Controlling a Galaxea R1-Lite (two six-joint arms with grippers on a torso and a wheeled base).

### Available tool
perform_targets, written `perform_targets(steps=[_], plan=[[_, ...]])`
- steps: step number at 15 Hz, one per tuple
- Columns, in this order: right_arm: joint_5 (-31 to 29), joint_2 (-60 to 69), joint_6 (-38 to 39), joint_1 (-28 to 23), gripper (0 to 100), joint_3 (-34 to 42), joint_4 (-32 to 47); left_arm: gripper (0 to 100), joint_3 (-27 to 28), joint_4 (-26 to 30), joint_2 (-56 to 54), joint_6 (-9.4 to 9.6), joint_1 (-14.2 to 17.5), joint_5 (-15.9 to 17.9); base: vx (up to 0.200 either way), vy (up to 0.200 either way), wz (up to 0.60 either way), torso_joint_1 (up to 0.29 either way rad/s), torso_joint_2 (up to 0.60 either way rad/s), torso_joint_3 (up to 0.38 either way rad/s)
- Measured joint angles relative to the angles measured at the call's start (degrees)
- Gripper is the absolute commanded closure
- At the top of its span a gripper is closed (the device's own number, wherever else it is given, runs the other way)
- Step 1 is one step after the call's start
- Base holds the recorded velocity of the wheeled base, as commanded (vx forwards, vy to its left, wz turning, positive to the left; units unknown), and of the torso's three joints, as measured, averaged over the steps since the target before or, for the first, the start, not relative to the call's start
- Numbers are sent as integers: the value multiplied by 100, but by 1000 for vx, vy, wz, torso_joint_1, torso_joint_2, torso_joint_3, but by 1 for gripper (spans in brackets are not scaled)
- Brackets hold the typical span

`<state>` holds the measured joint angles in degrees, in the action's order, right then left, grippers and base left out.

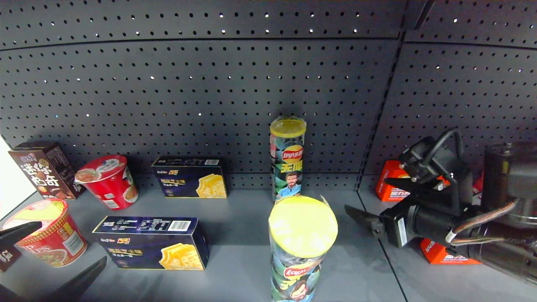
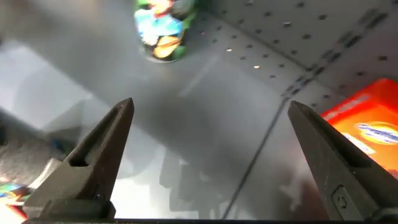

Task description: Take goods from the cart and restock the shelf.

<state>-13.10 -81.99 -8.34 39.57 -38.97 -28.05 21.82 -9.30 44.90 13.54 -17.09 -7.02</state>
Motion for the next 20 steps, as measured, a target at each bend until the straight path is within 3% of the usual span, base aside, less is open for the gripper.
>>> perform_targets(steps=[5, 7, 13, 17, 20], plan=[[-22, 523, 2, -549, 0, -154, -55, 0, -35, 6, -308, -27, 37, -74, 0, 0, 0, 0, 0, 0], [-28, 887, 2, -879, 0, -7, -44, 0, -167, 6, -571, -27, 251, -112, 0, 0, 0, 0, 0, 0], [-28, 2637, -9, -2313, 0, 1139, 44, 0, -1085, 13, -1847, -112, 1228, -140, 0, 0, 0, 0, 0, 0], [-20, 3919, -9, -3382, 0, 1954, 200, 0, -1298, 246, -2517, -224, 1393, -266, 0, 0, 0, 0, 0, 0], [-39, 4884, -6, -3789, 0, 2622, 241, 0, -1318, 933, -3154, -230, 1468, -362, 0, 0, 0, 0, 0, 0]])
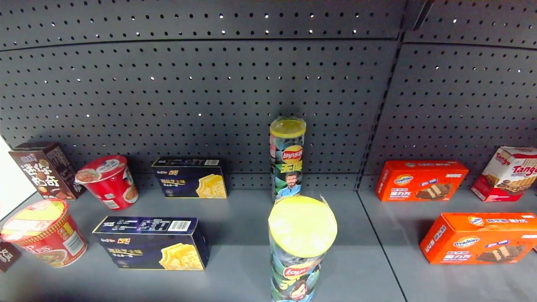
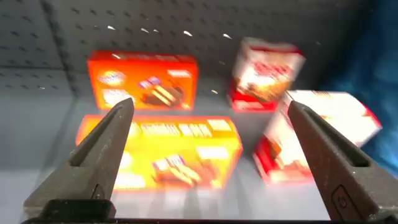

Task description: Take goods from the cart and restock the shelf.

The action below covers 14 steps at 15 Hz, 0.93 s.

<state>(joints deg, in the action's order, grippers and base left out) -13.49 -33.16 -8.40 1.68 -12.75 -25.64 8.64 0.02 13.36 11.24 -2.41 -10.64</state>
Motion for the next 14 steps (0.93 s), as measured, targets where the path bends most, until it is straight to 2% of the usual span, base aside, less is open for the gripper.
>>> perform_targets(steps=[2, 5, 8, 11, 14], plan=[[-2, 638, -5, -168, 0, 350, 290, 0, 12, 566, -549, 2, 79, -2, 0, 0, 0, 0, 0, 0], [-84, 1492, -9, -418, 0, 495, 1231, 0, -16, 708, -1075, -7, 193, 33, 0, 0, 0, 0, 0, 0], [-161, 2293, 9, -844, 0, 645, 1968, 0, -280, 374, -1248, -57, 215, 310, 0, 0, 0, 0, 0, 0], [472, 2672, 138, -947, 0, 896, 1987, 0, -728, -352, -1295, -44, 215, 356, 0, 0, 0, 0, 0, 0], [1221, 2790, 263, -958, 0, 1220, 1838, 0, -846, -374, -1306, -43, 215, 422, 0, 0, 0, 0, 0, 0]])
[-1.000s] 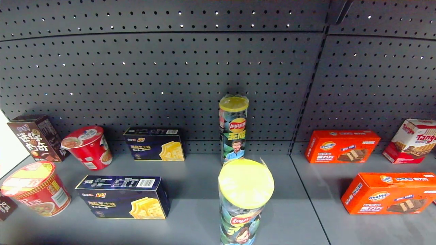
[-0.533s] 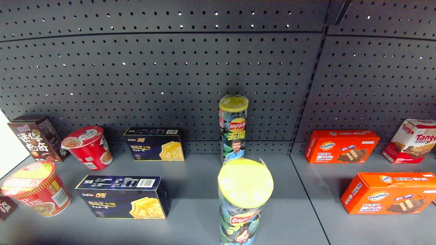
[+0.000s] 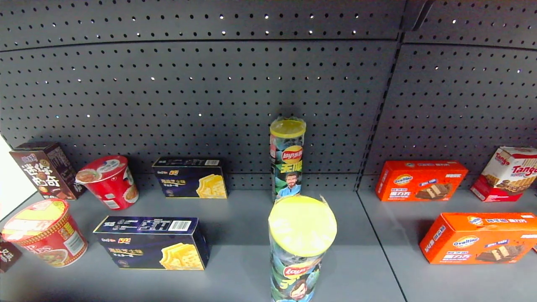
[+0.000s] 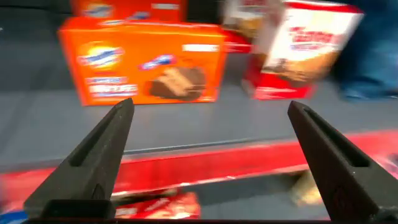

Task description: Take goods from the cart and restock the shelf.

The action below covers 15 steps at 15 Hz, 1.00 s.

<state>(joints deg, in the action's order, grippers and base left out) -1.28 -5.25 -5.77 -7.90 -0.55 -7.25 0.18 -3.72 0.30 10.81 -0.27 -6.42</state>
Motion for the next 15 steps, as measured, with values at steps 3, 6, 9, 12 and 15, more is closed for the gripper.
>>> perform_targets(steps=[3, 6, 9, 12, 15], plan=[[204, 35, 266, -4, 0, 39, 290, 0, -18, 5, 0, 7, 0, 176, 0, 0, 0, 0, 0, 0], [128, 46, 317, -6, 0, 50, 327, 0, -18, -5, -1, -217, 0, 128, 0, 0, 0, 0, 0, 0], [68, 46, 328, -6, 0, 55, 324, 0, -18, 41, 0, -595, 0, -521, 0, 0, 0, 0, 0, 0], [135, 46, 293, -1, 0, 55, 323, 0, -18, 61, 0, -591, 0, -373, 0, 0, 0, 0, 0, 0], [519, 46, 301, 0, 0, 55, 340, 0, -18, 244, 0, -513, -6, 762, 0, 0, 0, 0, 0, 0]])
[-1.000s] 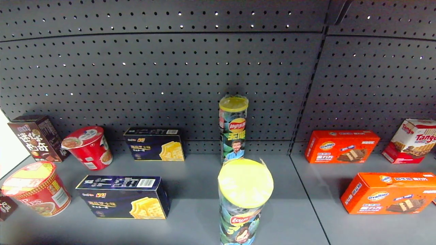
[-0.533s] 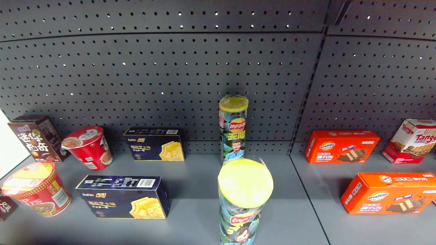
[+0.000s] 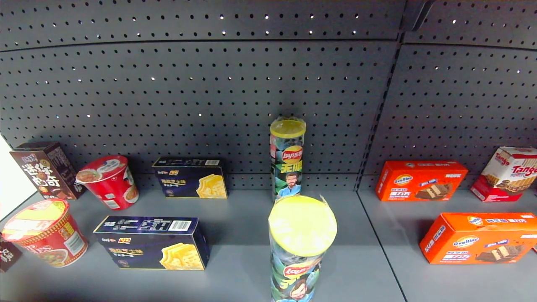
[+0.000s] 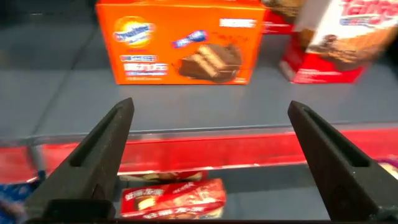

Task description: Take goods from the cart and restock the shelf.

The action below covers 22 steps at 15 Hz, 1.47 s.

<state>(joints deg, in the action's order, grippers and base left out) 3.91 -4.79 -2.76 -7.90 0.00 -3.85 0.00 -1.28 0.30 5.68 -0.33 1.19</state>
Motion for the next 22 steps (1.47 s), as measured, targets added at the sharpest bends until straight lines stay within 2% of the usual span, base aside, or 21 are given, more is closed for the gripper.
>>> perform_targets(steps=[1, 2, 5, 7, 8, 13, 15, 16, 19, 20, 21, 22], plan=[[71, 0, 5, 0, 0, 0, 2, 0, 11, 141, 0, -78, -5, 477, 0, 0, 0, 0, 0, 0], [104, 0, 5, 0, 0, 0, 2, 0, 16, 185, 0, -101, -5, 556, 0, 0, 0, 0, 0, 0], [297, -5, 7, 0, 0, 0, 5, 0, 22, 193, 0, -126, -5, 575, 0, 0, 0, 0, 0, 0], [980, -6, 101, 0, 0, -22, 235, 0, 27, 193, 0, -137, -5, 573, 0, 0, 0, 0, 0, 0], [1025, -11, 167, -4, 0, -68, 363, 0, 27, 193, 0, -172, -5, 561, 0, 0, 0, 0, 0, 0], [440, -13, 285, -28, 0, -126, 356, 0, 24, 188, 0, -207, 0, 540, 0, 0, 0, 0, 0, 0], [-191, -11, 546, -371, 0, -129, 319, 0, 13, 161, -1, -189, 0, 542, 0, 0, 0, 0, 0, 0], [-102, 26, 527, -677, 0, -126, 299, 0, 11, 160, -1, -167, 0, 551, 0, 0, 0, 0, 0, 0], [1972, 243, 305, -965, 0, -101, 257, 0, 10, 157, -1, -177, -2, 545, 0, 0, 0, 0, 0, 0], [2121, 319, 329, -996, 0, -94, 249, 0, 10, 155, -1, -180, 0, 540, 0, 0, 0, 0, 0, 0], [1805, 369, 386, -1014, 0, -90, 227, 0, 10, 157, -1, -174, 0, 538, 0, 0, 0, 0, 0, 0], [1198, 408, 428, -1020, 0, -77, 189, 0, 10, 157, -1, -167, 0, 527, 0, 0, 0, 0, 0, 0]])
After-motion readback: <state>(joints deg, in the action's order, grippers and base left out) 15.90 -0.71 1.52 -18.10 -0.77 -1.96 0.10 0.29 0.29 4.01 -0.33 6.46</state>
